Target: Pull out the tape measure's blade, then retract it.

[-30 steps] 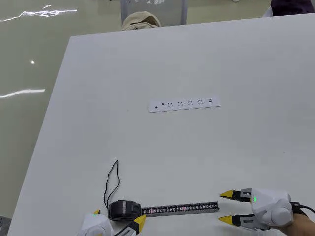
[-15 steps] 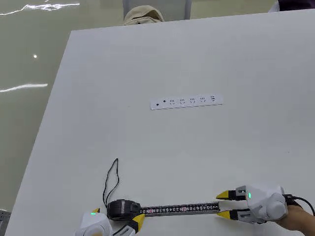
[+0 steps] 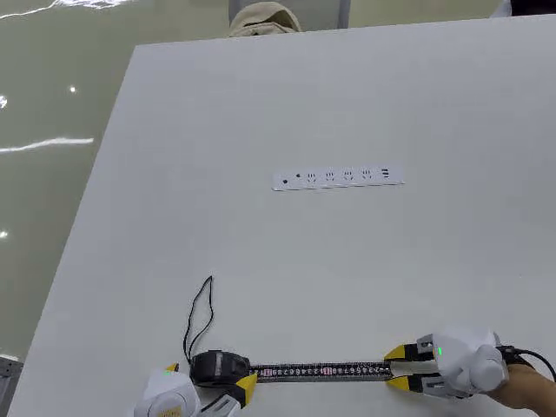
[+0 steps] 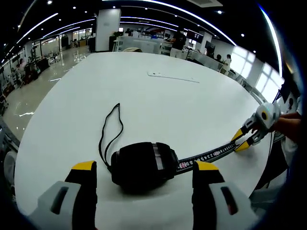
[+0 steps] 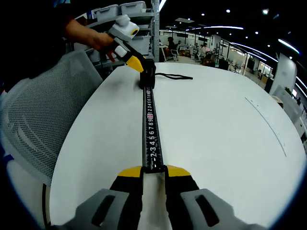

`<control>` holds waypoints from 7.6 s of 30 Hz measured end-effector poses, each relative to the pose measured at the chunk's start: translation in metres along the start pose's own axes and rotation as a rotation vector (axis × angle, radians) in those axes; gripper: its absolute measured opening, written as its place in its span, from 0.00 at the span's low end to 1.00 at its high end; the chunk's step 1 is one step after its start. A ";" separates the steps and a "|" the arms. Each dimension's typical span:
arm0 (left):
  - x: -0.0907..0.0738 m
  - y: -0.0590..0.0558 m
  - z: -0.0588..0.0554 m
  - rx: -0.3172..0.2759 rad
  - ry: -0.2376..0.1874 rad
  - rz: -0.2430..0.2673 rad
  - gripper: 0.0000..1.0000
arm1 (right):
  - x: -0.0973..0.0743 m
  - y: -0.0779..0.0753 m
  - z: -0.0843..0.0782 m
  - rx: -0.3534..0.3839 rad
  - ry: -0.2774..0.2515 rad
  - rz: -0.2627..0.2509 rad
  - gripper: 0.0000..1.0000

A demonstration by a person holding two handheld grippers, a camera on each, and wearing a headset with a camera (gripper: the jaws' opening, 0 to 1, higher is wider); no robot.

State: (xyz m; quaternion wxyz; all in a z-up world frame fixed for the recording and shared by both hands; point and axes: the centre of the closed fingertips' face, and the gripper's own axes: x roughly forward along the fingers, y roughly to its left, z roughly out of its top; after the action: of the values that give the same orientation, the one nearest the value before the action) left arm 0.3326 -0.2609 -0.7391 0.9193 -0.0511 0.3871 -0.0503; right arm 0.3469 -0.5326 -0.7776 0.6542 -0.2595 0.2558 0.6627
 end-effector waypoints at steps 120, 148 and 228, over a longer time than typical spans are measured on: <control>0.016 0.007 -0.003 -0.103 -0.067 0.198 0.62 | -0.001 -0.002 0.020 -0.021 -0.021 -0.058 0.13; 0.014 0.008 -0.001 -0.136 -0.072 0.167 0.61 | 0.010 -0.004 0.036 -0.037 -0.033 -0.047 0.13; 0.011 0.010 0.001 -0.185 -0.077 0.123 0.62 | 0.037 -0.003 0.079 -0.073 -0.066 -0.020 0.12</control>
State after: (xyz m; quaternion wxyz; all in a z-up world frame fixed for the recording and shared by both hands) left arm 0.3415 -0.2524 -0.7481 0.9261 -0.1139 0.3570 0.0442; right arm 0.3488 -0.4518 -0.7450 0.6591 -0.2637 0.2073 0.6731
